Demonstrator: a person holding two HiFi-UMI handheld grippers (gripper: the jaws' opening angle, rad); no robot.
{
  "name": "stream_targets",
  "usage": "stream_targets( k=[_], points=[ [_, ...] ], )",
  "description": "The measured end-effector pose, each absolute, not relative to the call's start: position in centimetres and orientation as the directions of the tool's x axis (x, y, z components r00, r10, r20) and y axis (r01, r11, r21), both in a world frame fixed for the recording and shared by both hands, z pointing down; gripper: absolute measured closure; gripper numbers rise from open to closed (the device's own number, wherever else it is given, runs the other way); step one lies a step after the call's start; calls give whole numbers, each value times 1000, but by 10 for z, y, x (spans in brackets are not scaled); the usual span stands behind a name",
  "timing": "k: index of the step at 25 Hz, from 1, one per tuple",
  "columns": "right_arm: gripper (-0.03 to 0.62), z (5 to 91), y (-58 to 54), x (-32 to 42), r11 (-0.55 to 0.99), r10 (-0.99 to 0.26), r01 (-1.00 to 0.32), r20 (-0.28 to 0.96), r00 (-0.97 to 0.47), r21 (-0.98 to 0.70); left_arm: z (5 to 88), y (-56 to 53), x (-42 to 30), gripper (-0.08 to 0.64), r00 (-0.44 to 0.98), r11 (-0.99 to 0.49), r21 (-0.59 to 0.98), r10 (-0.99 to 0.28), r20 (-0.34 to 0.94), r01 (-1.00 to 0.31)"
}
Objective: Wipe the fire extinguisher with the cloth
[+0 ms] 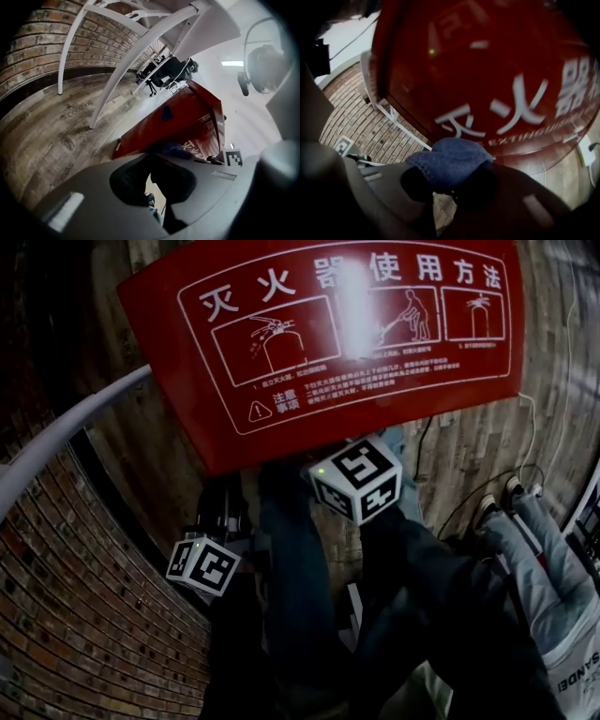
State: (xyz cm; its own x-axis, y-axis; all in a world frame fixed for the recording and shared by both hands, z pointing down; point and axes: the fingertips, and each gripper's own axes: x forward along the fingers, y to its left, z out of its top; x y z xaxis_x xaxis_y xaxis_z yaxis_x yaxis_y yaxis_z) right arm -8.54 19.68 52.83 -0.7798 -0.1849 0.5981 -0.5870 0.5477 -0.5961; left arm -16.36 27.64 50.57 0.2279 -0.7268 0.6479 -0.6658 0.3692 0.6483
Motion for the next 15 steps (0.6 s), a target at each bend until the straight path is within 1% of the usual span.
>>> stream_targets(
  k=[3,6,8,10,12,13,15],
  points=[
    [509,479,190,-58,600,-230,-571,563,-794,-560,486,277,-163,560,211,371,651,-741,637,-662],
    [509,439,193,-39,646,-229,-558,566,-792,-520,459,274,-154,560,216,356,675,-763,609,-647],
    [509,416,197,-31,681,-224,-552,581,-783,-481,443,271,-146,560,224,346,682,-767,601,-645],
    [509,397,195,-18,709,-250,-577,621,-743,-405,426,267,-138,560,229,331,683,-772,593,-651],
    [509,378,183,3,736,-318,-623,676,-664,-266,408,260,-130,560,233,310,686,-782,578,-658],
    [509,367,173,15,757,-361,-632,699,-617,-166,400,257,-127,560,236,299,689,-788,568,-660],
    [509,342,148,33,807,-449,-587,716,-535,67,383,250,-122,560,243,276,696,-800,548,-662]
  ],
)
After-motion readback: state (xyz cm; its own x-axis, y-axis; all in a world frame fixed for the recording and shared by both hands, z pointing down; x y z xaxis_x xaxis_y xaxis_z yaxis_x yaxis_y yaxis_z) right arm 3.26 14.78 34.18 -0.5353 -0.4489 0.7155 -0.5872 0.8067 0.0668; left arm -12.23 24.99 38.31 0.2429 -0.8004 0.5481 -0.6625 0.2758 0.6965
